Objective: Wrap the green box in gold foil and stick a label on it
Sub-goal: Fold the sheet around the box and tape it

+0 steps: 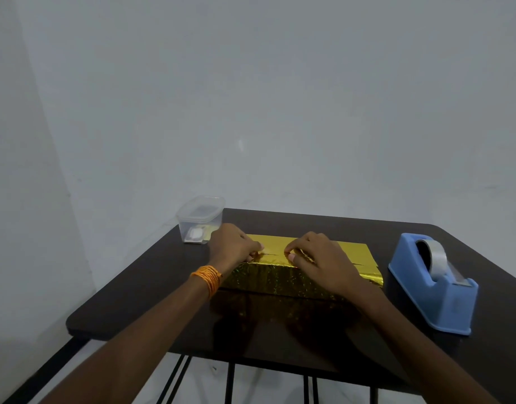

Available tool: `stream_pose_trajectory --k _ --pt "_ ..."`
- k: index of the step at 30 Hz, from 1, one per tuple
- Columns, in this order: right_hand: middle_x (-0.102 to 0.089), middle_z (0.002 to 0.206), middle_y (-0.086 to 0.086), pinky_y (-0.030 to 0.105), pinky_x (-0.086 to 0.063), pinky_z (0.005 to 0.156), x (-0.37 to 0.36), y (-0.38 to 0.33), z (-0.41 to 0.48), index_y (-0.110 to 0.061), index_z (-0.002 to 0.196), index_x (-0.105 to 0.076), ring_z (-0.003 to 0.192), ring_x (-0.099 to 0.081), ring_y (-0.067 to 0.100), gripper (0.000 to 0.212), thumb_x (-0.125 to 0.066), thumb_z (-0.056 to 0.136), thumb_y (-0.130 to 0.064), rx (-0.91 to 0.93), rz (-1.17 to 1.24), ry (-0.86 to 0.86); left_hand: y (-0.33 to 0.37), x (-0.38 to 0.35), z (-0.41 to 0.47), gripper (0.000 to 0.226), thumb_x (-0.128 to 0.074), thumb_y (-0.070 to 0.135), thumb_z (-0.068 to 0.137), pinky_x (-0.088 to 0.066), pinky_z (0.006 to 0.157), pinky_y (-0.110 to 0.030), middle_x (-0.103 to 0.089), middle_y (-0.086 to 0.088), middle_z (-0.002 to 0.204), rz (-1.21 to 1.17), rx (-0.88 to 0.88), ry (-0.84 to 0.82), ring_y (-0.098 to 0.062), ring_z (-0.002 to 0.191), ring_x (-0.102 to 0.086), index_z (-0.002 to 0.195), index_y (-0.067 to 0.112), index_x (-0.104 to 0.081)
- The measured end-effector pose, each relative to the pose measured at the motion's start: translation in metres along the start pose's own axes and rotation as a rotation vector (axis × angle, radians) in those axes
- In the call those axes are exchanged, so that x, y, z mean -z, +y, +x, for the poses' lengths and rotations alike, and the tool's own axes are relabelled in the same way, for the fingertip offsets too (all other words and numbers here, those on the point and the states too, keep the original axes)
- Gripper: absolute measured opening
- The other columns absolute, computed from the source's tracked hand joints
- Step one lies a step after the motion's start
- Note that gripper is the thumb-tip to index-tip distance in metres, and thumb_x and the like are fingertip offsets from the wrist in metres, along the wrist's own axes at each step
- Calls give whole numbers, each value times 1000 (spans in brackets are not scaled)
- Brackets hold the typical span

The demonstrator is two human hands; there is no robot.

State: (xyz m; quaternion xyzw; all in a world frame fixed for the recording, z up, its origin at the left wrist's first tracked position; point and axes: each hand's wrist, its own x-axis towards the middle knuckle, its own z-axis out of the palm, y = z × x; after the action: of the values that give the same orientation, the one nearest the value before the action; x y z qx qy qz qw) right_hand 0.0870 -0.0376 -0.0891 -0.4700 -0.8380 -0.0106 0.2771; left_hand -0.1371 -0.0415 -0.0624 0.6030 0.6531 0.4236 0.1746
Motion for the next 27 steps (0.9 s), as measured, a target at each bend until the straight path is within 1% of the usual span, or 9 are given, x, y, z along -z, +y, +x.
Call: stream_pose_trajectory --k 6,10,14,17,19,21,24,26,27 --pt "-57 110 -12 30 -40 87 -1 0 0 -38 118 -63 104 -48 6 25 -46 101 -45 9 -26 8 -2 0 -1 24 -87 34 72 -50 56 -19 -71 1 65 66 -63 19 -8 61 -66 80 12 -81" --pt "-55 106 -12 30 -41 86 -1 0 0 -39 118 -64 102 -47 6 26 -45 101 -46 14 -27 12 -4 -2 -4 34 -86 41 72 -57 65 -29 -71 1 69 162 -106 66 -12 69 -67 83 10 -80" --pt "-54 105 -12 29 -39 85 -1 0 0 -37 119 -64 101 -47 6 27 -45 101 -46 16 -30 8 -16 3 -3 60 -87 54 64 -48 69 -32 -56 5 90 190 -13 102 -17 89 -58 100 14 -59" --pt "-55 104 -11 29 -38 84 1 -1 0 -37 118 -64 100 -48 7 26 -46 101 -45 20 -29 12 -33 9 1 52 -91 35 64 -51 68 -34 -63 -2 96 -130 221 16 -19 86 -60 96 14 -56" --pt "-55 103 -10 29 -38 83 0 -1 -1 -37 117 -64 99 -48 7 25 -46 101 -45 20 -28 16 -46 11 0 36 -82 11 67 -54 70 -37 -66 -10 99 -212 309 73 -22 82 -61 92 18 -57" --pt "-55 102 -10 30 -40 84 0 -1 -2 -37 117 -64 99 -48 7 25 -46 101 -45 22 -24 17 -59 12 -2 29 -68 0 69 -57 75 -42 -65 -9 100 -238 339 178 -26 86 -62 89 19 -59" --pt "-54 101 -10 31 -41 85 0 -1 -2 -37 117 -63 98 -48 7 25 -45 101 -45 22 -32 19 -53 14 -5 22 -69 15 78 -53 72 -40 -63 -6 95 -275 275 242 -25 86 -61 96 14 -58" --pt "-54 100 -10 30 -40 83 0 -2 -2 -37 116 -63 97 -47 8 24 -45 101 -44 24 -39 20 -33 13 -7 41 -73 37 82 -46 68 -33 -60 -1 96 -211 157 229 -19 85 -58 110 16 -52" --pt "-53 99 -10 30 -39 82 0 -2 -2 -37 116 -63 97 -47 8 24 -45 102 -44 23 -41 22 -23 8 -7 54 -75 48 79 -46 70 -33 -60 0 101 -187 92 204 -20 89 -59 116 19 -48"
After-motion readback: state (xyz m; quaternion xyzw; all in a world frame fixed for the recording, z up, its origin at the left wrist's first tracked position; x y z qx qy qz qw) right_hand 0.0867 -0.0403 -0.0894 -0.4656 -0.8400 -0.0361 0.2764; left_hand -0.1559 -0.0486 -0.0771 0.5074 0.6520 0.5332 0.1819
